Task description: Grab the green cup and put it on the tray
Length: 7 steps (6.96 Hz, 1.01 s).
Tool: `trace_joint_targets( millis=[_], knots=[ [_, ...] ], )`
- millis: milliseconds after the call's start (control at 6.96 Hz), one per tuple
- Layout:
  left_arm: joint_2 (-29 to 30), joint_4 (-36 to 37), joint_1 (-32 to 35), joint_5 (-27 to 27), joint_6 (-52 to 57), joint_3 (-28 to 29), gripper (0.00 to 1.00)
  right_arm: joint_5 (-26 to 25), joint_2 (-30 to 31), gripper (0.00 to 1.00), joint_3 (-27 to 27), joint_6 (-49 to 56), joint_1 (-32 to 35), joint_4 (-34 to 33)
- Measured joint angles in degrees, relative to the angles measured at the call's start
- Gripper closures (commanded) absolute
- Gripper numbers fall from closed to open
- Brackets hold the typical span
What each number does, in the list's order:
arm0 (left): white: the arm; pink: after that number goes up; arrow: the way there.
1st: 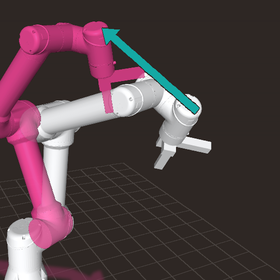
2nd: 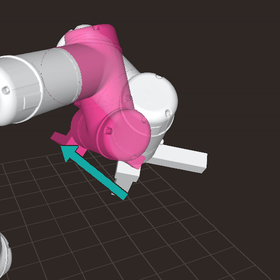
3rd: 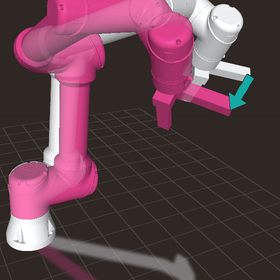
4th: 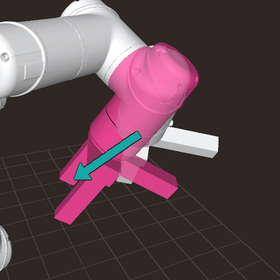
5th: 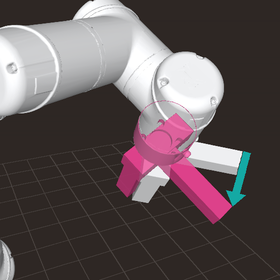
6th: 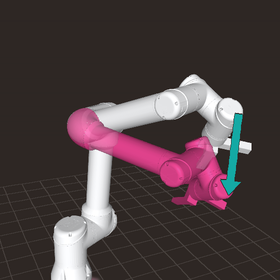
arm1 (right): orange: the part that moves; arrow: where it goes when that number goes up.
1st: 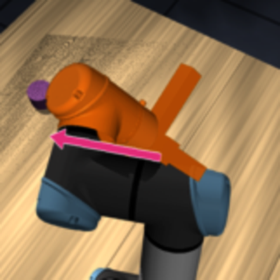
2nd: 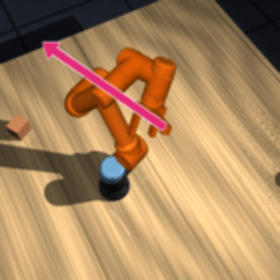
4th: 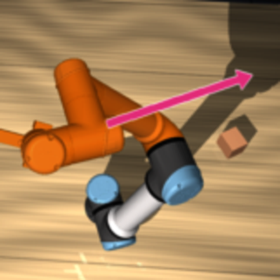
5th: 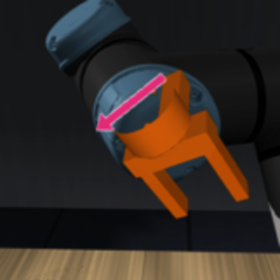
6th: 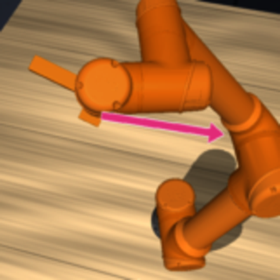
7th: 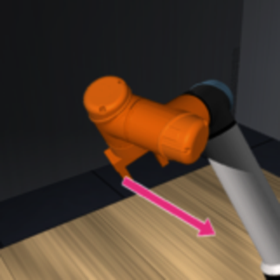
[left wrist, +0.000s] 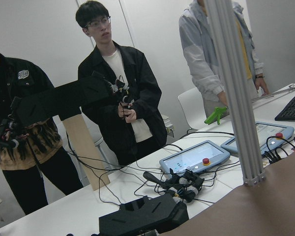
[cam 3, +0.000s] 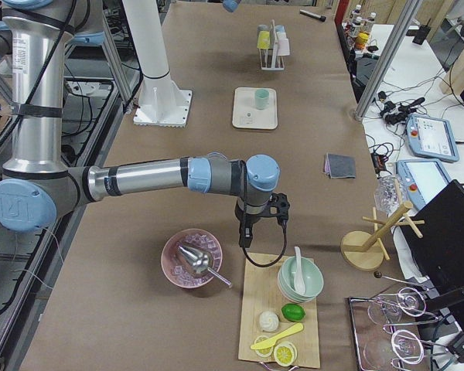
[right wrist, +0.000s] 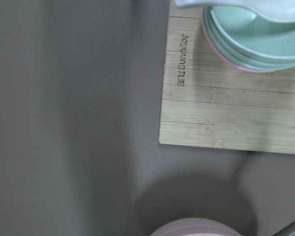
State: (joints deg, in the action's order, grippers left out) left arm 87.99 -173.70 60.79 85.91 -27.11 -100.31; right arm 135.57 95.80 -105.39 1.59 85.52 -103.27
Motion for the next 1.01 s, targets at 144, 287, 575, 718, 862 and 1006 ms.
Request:
trace_joint_targets(
  millis=[144, 287, 575, 718, 862, 1006],
  knots=[
    [-0.6, -2.8, 3.13, 3.59, -1.23, 2.39, 0.03, 0.03, -0.02, 0.0, -0.1, -0.02, 0.0, -0.02],
    [-1.27, -4.38, 6.38, 7.27, -3.42, 4.26, 0.03, 0.12, -0.04, 0.0, -0.12, -0.06, 0.0, -0.04],
    [-1.86, -8.01, 12.11, 13.45, -6.74, 9.69, 0.03, 0.42, -0.01, 0.0, -0.09, -0.09, 0.0, -0.01],
    [-1.9, -9.14, 13.45, 14.56, -8.33, 11.69, 0.03, 0.46, 0.0, 0.0, -0.09, -0.07, 0.0, 0.0],
    [-1.96, -9.6, 14.31, 15.1, -11.49, 13.13, 0.02, 0.48, 0.0, 0.0, -0.09, -0.05, 0.0, 0.0],
    [-2.0, -9.77, 14.9, 15.37, -14.3, 14.64, 0.02, 0.48, 0.0, 0.0, -0.13, -0.06, 0.0, 0.0]
  ],
)
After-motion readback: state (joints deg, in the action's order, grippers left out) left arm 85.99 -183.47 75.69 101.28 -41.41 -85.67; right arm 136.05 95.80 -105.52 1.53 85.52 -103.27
